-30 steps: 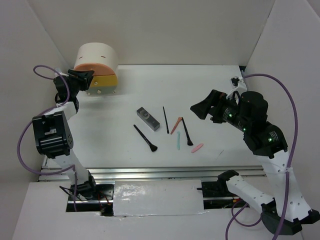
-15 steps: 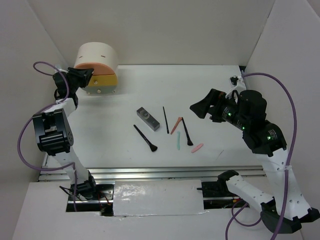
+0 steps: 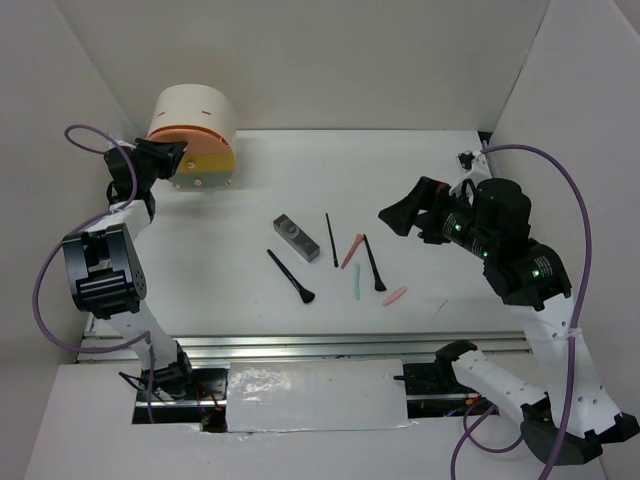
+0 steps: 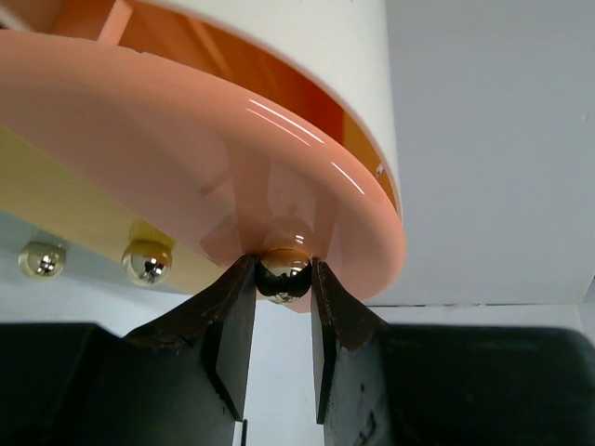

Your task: Organize the makeup

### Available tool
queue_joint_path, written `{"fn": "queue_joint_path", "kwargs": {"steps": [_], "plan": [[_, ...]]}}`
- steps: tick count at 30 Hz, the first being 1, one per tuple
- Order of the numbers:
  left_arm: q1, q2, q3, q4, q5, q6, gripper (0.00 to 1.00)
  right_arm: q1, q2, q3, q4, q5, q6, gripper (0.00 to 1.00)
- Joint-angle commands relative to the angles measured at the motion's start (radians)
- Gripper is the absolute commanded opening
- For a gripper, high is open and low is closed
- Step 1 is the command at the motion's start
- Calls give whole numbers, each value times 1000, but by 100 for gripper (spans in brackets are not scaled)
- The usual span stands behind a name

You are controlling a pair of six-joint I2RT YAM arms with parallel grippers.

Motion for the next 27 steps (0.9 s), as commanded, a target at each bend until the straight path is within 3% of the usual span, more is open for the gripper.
{"fn": "queue_joint_path", "kwargs": {"steps": [1, 21, 22, 25, 27], "plan": [[15, -76, -41, 2, 4, 55, 23, 5, -6, 11, 32, -13, 8, 100], [39, -299, -265, -18, -14, 43, 23, 5, -63, -55, 57, -58, 42, 100], [42, -306, -268, -21, -15, 43, 31, 7, -66, -58, 60, -60, 43, 100], [44, -312, -272, -32, -11, 46, 39, 7, -68, -61, 61, -64, 42, 100], [44, -320, -273, -56, -22, 44, 55, 7, -69, -63, 60, -66, 40, 100]]}}
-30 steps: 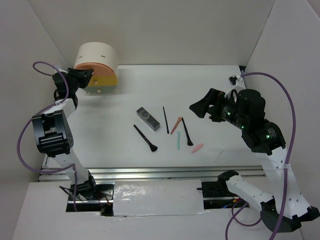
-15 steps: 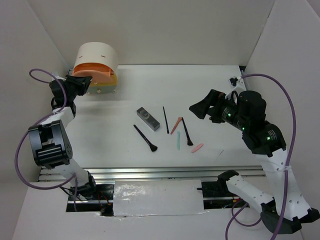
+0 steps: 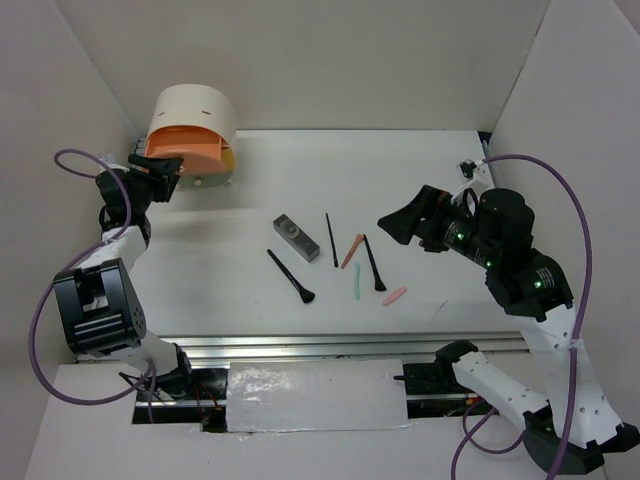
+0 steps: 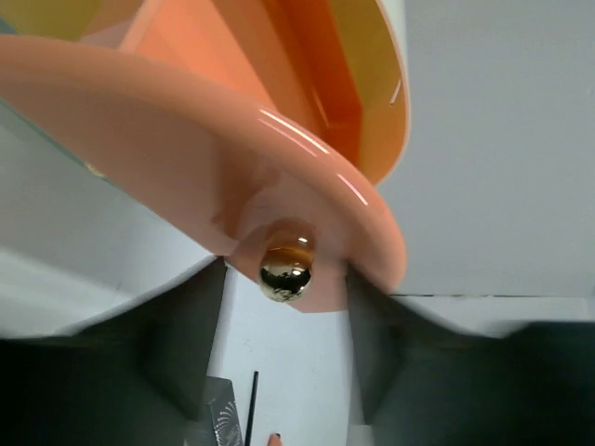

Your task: Organize the makeup

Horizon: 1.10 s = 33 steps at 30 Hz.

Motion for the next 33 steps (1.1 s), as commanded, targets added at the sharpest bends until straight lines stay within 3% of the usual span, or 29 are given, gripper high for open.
{"fn": "queue_joint_path", "kwargs": {"steps": [1, 3, 4, 5, 9, 11, 15, 18, 19, 20, 21, 25, 27, 33], "plan": [[10, -57, -7, -9, -21, 30, 74, 7, -12, -9, 39, -17, 0, 100], [10, -74, -14, -30, -33, 32, 86, 5, -15, -13, 38, -18, -2, 100], [10, -94, -13, -41, -37, 35, 97, 5, -17, -15, 41, -18, -2, 100], [8, -106, -13, -61, -40, 38, 99, 7, -18, -19, 41, -18, -2, 100], [7, -218, -4, -185, -79, 81, 99, 5, -23, -35, 47, -8, -4, 100], [-1, -260, 22, -324, -104, 140, 99, 7, -21, -49, 50, 11, -8, 100], [-107, -319, 186, -700, -324, 332, 99, 5, 12, -76, 50, 60, -2, 100], [-309, -320, 281, -912, -526, 415, 99, 7, 60, -95, 25, 138, 22, 100], [-454, -301, 309, -1006, -590, 430, 99, 5, 80, -101, 13, 190, 35, 100], [-531, -301, 333, -1057, -653, 431, 99, 5, 80, -104, 13, 218, 42, 100], [-672, -269, 384, -1106, -752, 418, 100, 7, 100, -104, -7, 248, 65, 100], [-965, -136, 505, -1311, -883, 326, 99, 7, 120, -81, -87, 449, 143, 100], [-1112, -39, 574, -1375, -906, 283, 99, 5, 103, -70, -119, 553, 168, 100], [-1300, 257, 732, -1403, -819, 268, 99, -4, 94, -131, -304, 706, 303, 100]]}}
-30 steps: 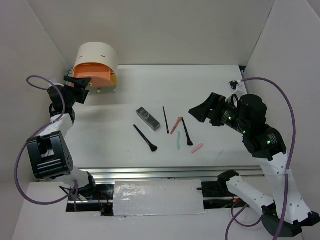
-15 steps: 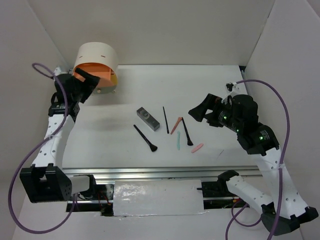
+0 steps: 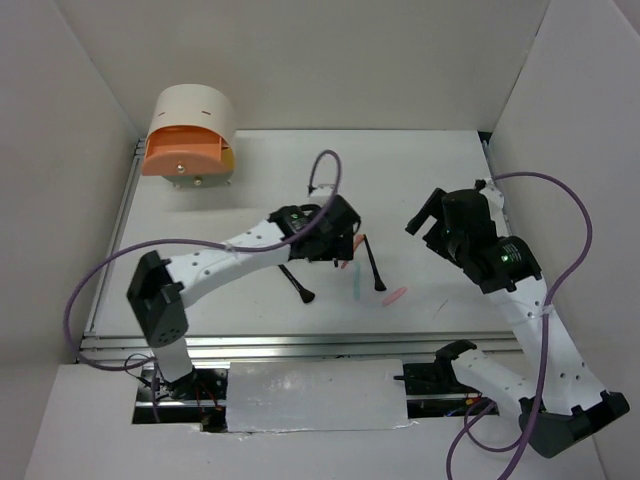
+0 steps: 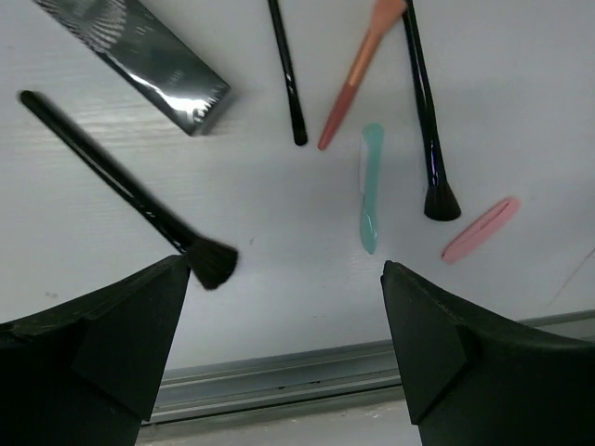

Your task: Organize the makeup

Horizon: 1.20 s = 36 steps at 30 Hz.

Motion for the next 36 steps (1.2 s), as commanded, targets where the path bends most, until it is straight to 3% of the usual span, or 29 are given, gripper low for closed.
{"fn": "queue_joint_path", "kwargs": {"steps": [1, 7, 10, 13, 26, 35, 36], "plan": [[-59, 126, 97, -90, -2, -28, 98, -9, -26, -61, -150, 145, 129, 100], [-121, 371, 255, -113, 30, -14, 97, -19, -206, -216, -122, 126, 148, 100], [-121, 443, 295, -116, 40, -25, 91, -22, -233, -224, -110, 80, 119, 100], [-121, 482, 310, -98, 64, -33, 82, -21, -253, -226, -104, 60, 97, 100], [-115, 605, 323, -21, 126, -39, 71, -21, -293, -203, -64, -7, -7, 100], [-93, 593, 218, -18, 193, -96, 47, -22, -284, -161, -49, -27, -36, 100], [-93, 586, 203, -15, 199, -100, 39, -22, -284, -155, -44, -29, -36, 100]]}}
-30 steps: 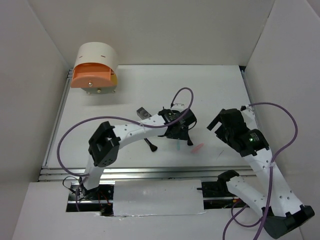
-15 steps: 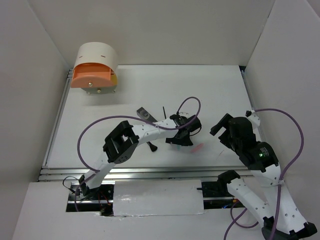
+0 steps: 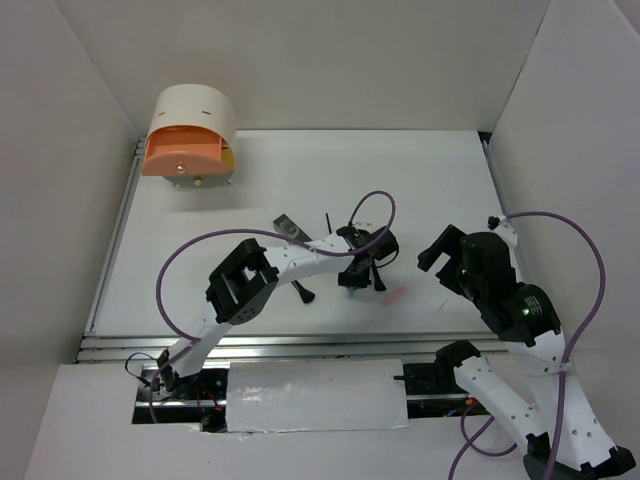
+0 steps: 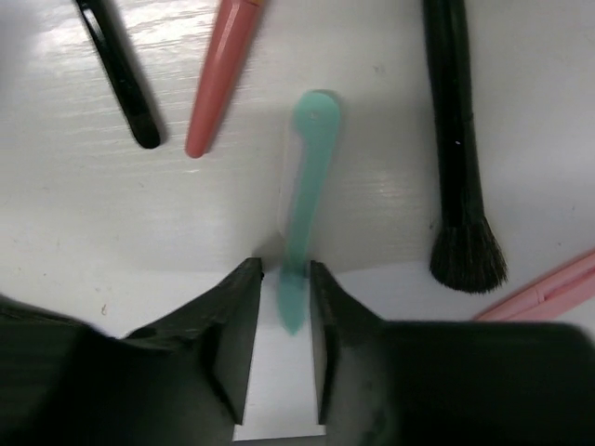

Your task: Organize the makeup

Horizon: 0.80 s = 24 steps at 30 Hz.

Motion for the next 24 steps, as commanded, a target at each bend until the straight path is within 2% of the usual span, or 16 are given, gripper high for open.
{"fn": "queue_joint_path", "kwargs": {"steps": [1, 4, 6, 10, 17, 19, 24], "plan": [[4, 24, -66, -14, 64, -40, 35, -4, 6, 53, 48, -1, -23, 100], [5, 39, -63, -43, 81, -45, 11, -3, 4, 59, 52, 1, -23, 100], [8, 36, -78, -33, 99, -34, 1, -6, 4, 61, 54, 4, -25, 100], [10, -16, -136, -3, 121, -14, 0, -6, -1, 62, 54, 7, -25, 100], [11, -299, -348, 133, 119, 23, 0, -8, -22, 35, 109, -30, -25, 100], [11, -346, -365, 153, 113, 34, 0, -4, -21, 24, 121, -48, -19, 100], [13, -346, -380, 150, 119, 38, 0, -4, 5, 24, 143, -64, -16, 100]]}}
